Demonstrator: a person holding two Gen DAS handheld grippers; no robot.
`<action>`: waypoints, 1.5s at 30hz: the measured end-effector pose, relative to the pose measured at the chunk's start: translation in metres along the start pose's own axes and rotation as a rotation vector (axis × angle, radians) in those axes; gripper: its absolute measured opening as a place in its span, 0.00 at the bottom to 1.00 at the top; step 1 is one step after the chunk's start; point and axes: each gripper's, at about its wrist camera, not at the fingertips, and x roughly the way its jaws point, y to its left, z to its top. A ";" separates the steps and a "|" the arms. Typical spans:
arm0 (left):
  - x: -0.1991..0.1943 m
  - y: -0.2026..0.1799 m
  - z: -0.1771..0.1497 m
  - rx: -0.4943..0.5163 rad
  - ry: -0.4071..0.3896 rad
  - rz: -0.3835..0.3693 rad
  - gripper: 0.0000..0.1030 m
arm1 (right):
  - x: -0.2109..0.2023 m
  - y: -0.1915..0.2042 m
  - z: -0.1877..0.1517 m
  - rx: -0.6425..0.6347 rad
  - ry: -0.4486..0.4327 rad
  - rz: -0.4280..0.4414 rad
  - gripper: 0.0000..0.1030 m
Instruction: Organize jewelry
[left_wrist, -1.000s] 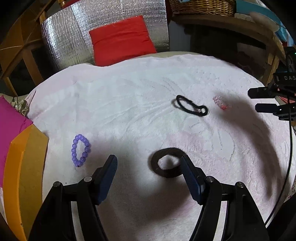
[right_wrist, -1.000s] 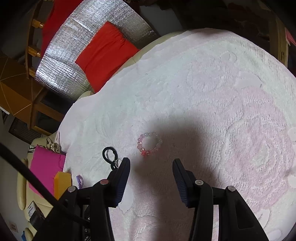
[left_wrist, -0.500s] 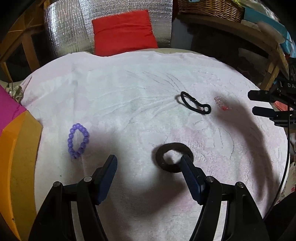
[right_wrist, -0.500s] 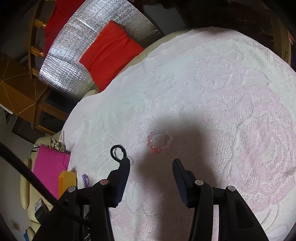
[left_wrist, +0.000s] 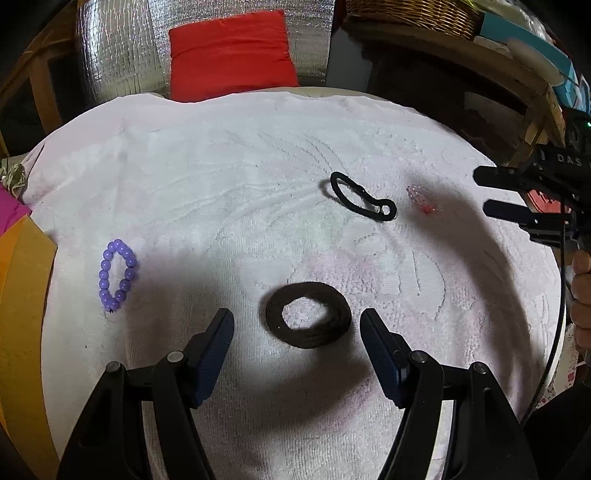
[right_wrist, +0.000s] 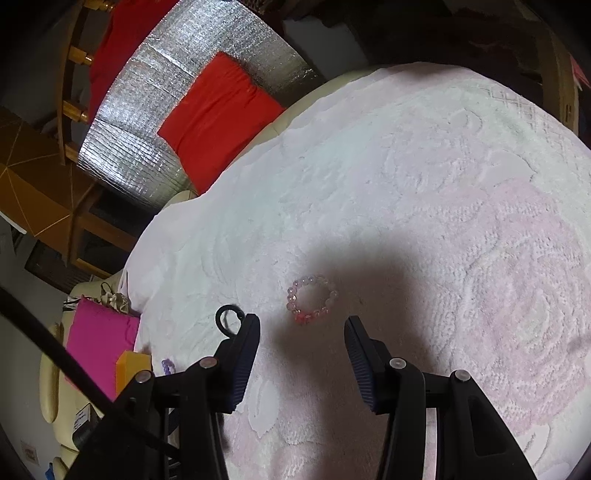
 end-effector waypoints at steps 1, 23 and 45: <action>0.000 0.000 0.000 0.000 0.000 0.000 0.69 | 0.003 0.002 0.001 -0.008 0.000 -0.004 0.45; -0.004 0.011 -0.006 -0.035 0.013 -0.065 0.69 | 0.063 0.011 0.011 -0.104 0.046 -0.234 0.18; 0.001 0.013 -0.003 -0.060 -0.015 -0.108 0.66 | 0.021 -0.010 0.016 -0.031 0.040 -0.111 0.10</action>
